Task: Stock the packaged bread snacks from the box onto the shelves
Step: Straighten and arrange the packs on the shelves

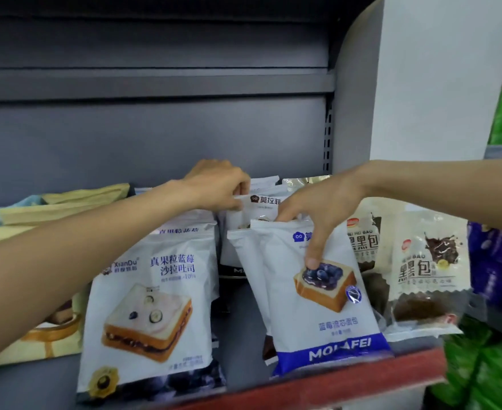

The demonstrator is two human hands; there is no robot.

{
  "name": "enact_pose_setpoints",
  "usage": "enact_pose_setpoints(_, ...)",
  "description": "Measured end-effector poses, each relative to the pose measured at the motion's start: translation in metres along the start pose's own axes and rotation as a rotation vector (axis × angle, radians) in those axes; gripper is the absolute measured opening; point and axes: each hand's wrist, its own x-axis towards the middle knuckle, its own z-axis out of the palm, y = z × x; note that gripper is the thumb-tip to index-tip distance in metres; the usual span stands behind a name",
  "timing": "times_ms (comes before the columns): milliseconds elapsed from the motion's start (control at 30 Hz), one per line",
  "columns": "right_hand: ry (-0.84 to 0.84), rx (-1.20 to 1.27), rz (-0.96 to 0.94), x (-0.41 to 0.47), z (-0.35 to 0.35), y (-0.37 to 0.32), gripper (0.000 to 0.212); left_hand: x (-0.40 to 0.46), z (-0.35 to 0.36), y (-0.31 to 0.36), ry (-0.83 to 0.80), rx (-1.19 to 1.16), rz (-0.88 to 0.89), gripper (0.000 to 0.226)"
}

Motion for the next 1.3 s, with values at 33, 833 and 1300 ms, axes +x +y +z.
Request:
enact_pose_setpoints(33,0.037,-0.02,-0.027,0.003,0.001,0.001,0.055,-0.002,0.001,-0.001,0.001,0.003,-0.003,0.021)
enact_pose_setpoints(833,0.403,-0.275,0.015,-0.008,0.022,-0.039,0.103,-0.061,-0.039,0.015,-0.245,-0.528,-0.067,0.038)
enact_pose_setpoints(1300,0.895,0.776,0.157,-0.024,0.148,-0.064,0.119,-0.088,-0.016,0.032,-0.19,-0.2,0.019,0.109)
